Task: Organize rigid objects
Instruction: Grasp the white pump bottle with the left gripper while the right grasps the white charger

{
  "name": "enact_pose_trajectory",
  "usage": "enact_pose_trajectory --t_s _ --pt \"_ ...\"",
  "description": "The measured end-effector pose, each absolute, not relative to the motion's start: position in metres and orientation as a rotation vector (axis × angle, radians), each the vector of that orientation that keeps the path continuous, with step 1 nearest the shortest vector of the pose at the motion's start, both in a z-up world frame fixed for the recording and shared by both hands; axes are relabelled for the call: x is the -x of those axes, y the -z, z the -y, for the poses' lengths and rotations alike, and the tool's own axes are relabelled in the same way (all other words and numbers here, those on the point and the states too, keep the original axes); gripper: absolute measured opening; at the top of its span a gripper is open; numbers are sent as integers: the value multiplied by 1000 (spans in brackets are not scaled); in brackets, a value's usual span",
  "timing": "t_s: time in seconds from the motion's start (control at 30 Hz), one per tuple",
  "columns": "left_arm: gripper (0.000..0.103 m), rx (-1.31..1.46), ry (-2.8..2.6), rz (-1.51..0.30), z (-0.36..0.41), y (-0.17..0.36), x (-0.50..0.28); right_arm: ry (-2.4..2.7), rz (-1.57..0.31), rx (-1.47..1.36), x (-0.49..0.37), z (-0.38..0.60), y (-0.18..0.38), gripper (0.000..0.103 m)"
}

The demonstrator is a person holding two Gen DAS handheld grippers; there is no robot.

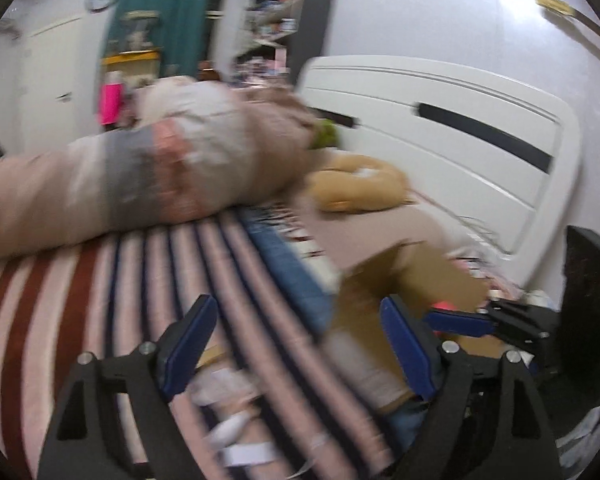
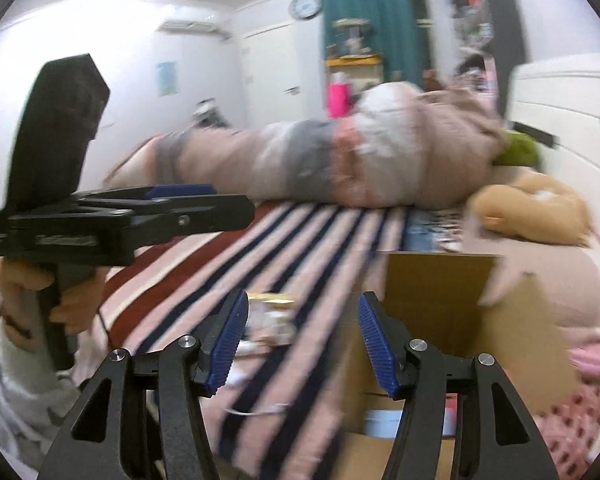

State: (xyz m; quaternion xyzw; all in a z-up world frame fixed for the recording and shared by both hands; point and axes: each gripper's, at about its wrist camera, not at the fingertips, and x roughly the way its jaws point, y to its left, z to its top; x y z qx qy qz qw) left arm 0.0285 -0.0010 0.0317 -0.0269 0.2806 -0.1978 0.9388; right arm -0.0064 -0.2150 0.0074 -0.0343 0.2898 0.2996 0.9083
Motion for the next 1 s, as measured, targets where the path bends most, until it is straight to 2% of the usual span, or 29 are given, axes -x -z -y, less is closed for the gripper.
enact_pose_trajectory --t_s 0.13,0.3,0.4,0.5,0.63,0.67,0.7,0.73,0.8,0.87,1.0 --pt "82 98 313 -625 -59 14 -32 -715 -680 126 2 159 16 54" --pt "82 176 300 -720 -96 82 -49 -789 -833 198 -10 102 75 55" --pt "82 204 331 -779 -97 113 -61 -758 -926 213 -20 86 117 60" --pt "82 204 368 -848 -92 140 -69 -746 -1009 198 -31 80 154 60" --pt "82 190 426 -894 -80 157 -71 -715 -1019 203 -38 78 178 60" --pt "78 186 443 -903 -77 160 -72 -716 -1000 209 -39 77 179 59" --pt "69 180 463 -916 -72 164 -73 -715 -977 225 -39 77 178 48" --pt "64 178 484 -928 -68 166 -73 -712 -965 236 -38 76 178 41" --pt "49 181 510 -951 -61 173 -76 -692 -967 230 -41 80 176 41" --pt "44 162 496 -963 -52 178 -80 -676 -972 213 -43 88 173 41" --pt "40 134 490 -958 -43 180 -84 -588 -955 231 -43 103 172 41"
